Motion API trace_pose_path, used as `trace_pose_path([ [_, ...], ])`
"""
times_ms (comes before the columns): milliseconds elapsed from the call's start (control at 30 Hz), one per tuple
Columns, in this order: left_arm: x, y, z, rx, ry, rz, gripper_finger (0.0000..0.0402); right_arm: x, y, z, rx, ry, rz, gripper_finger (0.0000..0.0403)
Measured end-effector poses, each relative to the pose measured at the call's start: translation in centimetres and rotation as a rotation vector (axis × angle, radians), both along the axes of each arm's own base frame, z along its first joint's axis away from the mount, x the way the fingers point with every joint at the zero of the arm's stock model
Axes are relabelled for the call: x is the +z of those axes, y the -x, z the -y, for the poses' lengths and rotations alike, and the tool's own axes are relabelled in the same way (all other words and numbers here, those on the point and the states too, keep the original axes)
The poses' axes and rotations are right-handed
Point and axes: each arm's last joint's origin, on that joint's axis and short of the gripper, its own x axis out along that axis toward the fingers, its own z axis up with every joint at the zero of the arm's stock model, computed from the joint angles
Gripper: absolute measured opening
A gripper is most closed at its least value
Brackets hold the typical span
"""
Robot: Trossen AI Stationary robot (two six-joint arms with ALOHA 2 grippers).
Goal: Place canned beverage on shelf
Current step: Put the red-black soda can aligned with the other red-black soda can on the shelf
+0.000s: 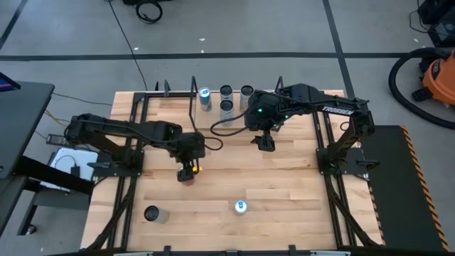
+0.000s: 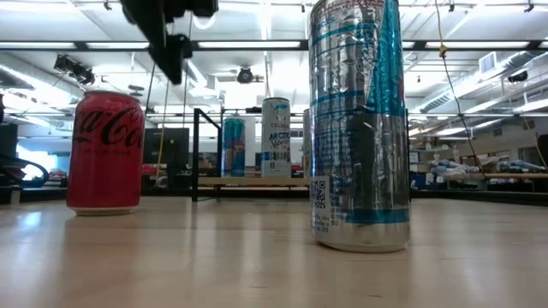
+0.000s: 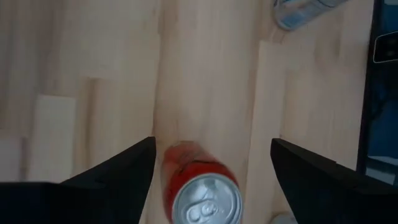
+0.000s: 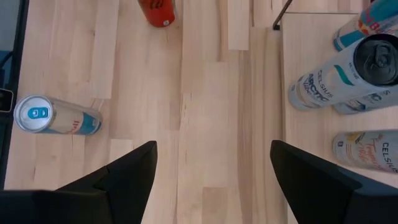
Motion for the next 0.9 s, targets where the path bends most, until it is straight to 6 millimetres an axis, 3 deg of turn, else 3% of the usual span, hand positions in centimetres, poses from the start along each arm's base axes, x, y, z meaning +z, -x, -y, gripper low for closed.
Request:
trace_pose_path([
  [300, 4.9, 2.1, -0.8, 0.091, -0.188, 0.003, 0.0318, 0.0, 0.0, 0.0, -0.007, -0.004, -0.001, 0.0321],
  [667, 10.5, 10.2, -0.4, 0.297, -0.191, 0.27, 0.0318, 0.0, 0.0, 0.0, -0.006, -0.004, -0.001, 0.0321],
  [800, 11.3, 12.3, 0.2, 0.357, -0.183, 0.364, 0.0318, 0.0, 0.0, 0.0, -0.006, -0.004, 0.0, 0.0321],
  [900, 9.9, 13.1, 0.7, 0.375, -0.218, 0.372, 0.0318, 0.0, 0.0, 0.0, -0.006, -0.004, 0.0, 0.0321],
])
